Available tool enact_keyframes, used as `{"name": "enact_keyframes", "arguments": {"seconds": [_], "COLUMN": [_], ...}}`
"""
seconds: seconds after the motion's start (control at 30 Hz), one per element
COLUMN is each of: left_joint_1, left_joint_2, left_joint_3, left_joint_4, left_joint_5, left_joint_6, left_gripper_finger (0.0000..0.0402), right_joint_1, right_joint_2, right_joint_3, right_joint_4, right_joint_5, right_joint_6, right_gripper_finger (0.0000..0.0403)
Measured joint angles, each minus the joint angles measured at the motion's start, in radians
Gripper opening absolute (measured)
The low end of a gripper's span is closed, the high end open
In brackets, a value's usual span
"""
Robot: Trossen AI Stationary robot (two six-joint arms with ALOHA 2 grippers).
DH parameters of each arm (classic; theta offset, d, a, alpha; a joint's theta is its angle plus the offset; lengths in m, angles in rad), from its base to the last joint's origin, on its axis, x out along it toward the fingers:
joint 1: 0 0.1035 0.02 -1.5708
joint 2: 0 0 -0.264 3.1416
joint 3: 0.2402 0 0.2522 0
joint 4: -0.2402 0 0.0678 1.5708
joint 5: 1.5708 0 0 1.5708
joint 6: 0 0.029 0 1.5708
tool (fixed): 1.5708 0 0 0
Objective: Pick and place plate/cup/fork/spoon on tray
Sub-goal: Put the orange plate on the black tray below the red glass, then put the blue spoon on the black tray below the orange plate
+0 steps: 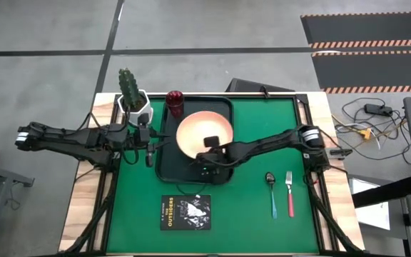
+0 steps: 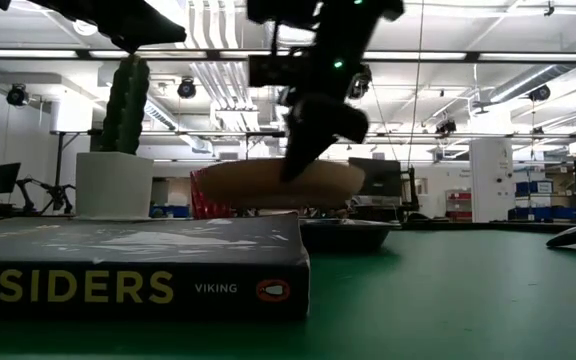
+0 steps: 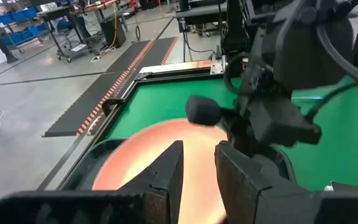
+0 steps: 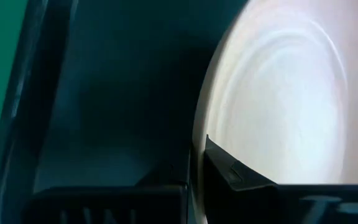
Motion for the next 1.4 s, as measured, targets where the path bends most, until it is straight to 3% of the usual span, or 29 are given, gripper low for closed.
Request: {"name": "enact_keyframes", "arguments": {"seconds": [0.33, 0.97, 1.07, 1.4], "left_joint_1": [0.0, 0.0, 0.0, 0.0], "left_joint_2": [-0.001, -0.007, -0.007, -0.011], "left_joint_3": [0.0, -0.013, -0.013, -0.013], "left_joint_4": [-0.007, 0.001, 0.003, 0.001], "left_joint_5": [0.0, 0.0, 0.0, 0.0], "left_joint_6": [0.0, 0.0, 0.0, 0.0], "left_gripper_finger": [0.0073, 0.0073, 0.0073, 0.0073], "right_joint_1": [-0.031, -0.074, -0.076, -0.09], "right_joint_2": [0.137, 0.15, 0.15, 0.135], "right_joint_3": [0.155, 0.157, 0.156, 0.168], "right_joint_4": [0.003, 0.011, 0.011, -0.026], "right_joint_5": [-0.068, -0.192, -0.206, -0.225], "right_joint_6": [-0.061, -0.013, 0.006, 0.082], "right_gripper_finger": [0.0008, 0.0011, 0.0027, 0.0133]}}
